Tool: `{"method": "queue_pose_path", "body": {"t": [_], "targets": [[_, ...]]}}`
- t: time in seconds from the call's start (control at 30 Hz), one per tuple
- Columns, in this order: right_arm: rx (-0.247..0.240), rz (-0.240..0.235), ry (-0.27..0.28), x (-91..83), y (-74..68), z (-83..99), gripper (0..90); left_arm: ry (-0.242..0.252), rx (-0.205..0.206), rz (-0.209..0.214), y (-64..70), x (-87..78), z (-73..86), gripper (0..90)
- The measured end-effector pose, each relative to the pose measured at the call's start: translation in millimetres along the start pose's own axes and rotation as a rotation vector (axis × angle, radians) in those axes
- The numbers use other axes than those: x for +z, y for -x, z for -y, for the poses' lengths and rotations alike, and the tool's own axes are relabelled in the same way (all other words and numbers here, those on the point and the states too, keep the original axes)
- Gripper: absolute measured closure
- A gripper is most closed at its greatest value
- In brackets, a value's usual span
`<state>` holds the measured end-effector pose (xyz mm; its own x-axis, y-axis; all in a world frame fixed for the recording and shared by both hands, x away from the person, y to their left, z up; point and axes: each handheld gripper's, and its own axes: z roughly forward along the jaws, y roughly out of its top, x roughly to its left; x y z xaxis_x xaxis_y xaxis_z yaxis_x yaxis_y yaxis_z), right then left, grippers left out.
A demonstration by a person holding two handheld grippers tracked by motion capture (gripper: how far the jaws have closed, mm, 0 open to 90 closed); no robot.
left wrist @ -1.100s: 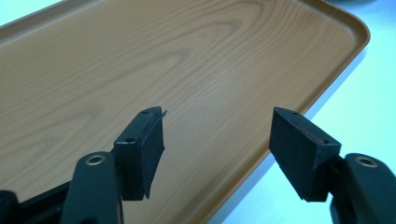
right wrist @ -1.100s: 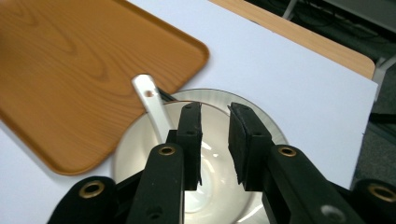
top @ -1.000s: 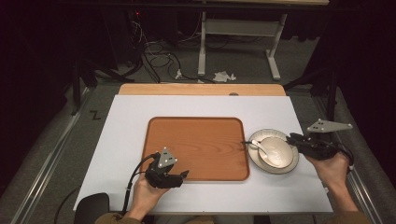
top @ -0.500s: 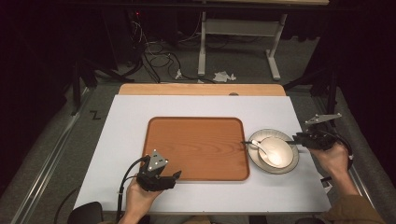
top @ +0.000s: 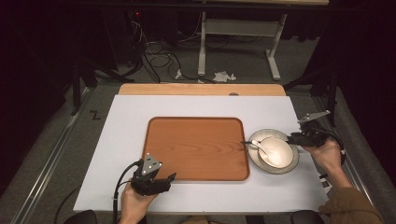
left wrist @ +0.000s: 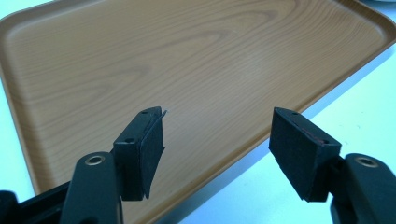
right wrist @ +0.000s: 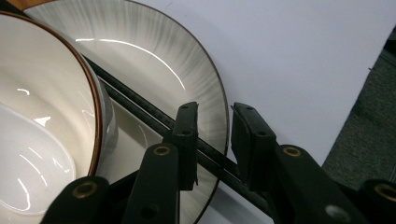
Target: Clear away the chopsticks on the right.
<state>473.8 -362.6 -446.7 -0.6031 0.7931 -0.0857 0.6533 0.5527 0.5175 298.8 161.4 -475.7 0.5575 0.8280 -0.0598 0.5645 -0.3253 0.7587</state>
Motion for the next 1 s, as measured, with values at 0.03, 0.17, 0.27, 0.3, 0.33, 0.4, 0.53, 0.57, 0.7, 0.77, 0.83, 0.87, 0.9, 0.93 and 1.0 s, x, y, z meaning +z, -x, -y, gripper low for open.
{"method": "queue_pose_path", "body": {"t": [0.03,0.17,0.27,0.3,0.33,0.4,0.53,0.57,0.7,0.77,0.83,0.87,0.9,0.93,1.0], "targets": [[-0.007,-0.004,0.001,0.5,-0.4,-0.6,72.6,0.001,-0.001,-0.001,0.0,-0.2,0.4,35.2],[-0.018,-0.007,0.000,0.8,-0.2,-1.2,72.3,-0.002,0.000,-0.007,-0.2,-1.6,1.3,35.2],[-0.022,-0.004,-0.018,-0.7,1.9,-1.0,71.8,-0.001,-0.001,-0.010,-0.1,-1.7,1.5,35.2],[-0.022,-0.004,-0.018,-0.7,1.9,-1.0,71.8,-0.002,-0.001,-0.007,0.0,-1.6,1.4,35.2],[-0.021,-0.008,-0.017,-0.8,2.4,-0.6,71.6,-0.003,0.000,-0.007,0.2,-1.3,1.3,35.2],[-0.015,-0.012,-0.014,-0.4,2.2,-1.0,71.2,-0.005,0.002,-0.005,0.9,-0.9,1.1,35.2],[-0.028,-0.018,-0.020,3.7,-3.3,-8.4,70.9,0.001,0.015,-0.002,4.1,-1.7,0.1,35.2],[-0.028,-0.018,-0.020,3.7,-3.3,-8.4,70.9,0.001,0.016,-0.002,4.1,-1.7,0.0,35.2],[-0.035,-0.024,-0.033,2.9,-1.4,-8.9,70.8,0.000,0.006,-0.003,2.3,-1.6,0.6,35.2],[-0.036,-0.026,-0.039,0.9,0.6,-6.5,70.5,-0.001,0.007,-0.002,2.3,-1.6,0.6,35.2],[-0.036,-0.021,-0.040,-0.8,2.9,-3.4,70.0,-0.001,0.013,0.001,3.8,-1.2,0.3,35.2],[-0.036,-0.021,-0.040,-0.8,2.9,-3.4,70.0,-0.001,0.013,0.001,3.8,-1.2,0.3,35.2],[-0.025,-0.022,-0.035,-0.6,2.7,-3.2,69.7,0.001,0.013,0.000,4.2,-1.0,0.2,35.2],[-0.030,-0.025,-0.037,-0.5,3.4,-3.2,69.5,0.000,0.011,0.001,4.1,-0.8,0.1,35.2],[-0.032,-0.030,-0.034,1.1,2.4,-5.0,68.7,0.001,0.010,0.000,3.8,-1.0,0.1,35.2]]}}
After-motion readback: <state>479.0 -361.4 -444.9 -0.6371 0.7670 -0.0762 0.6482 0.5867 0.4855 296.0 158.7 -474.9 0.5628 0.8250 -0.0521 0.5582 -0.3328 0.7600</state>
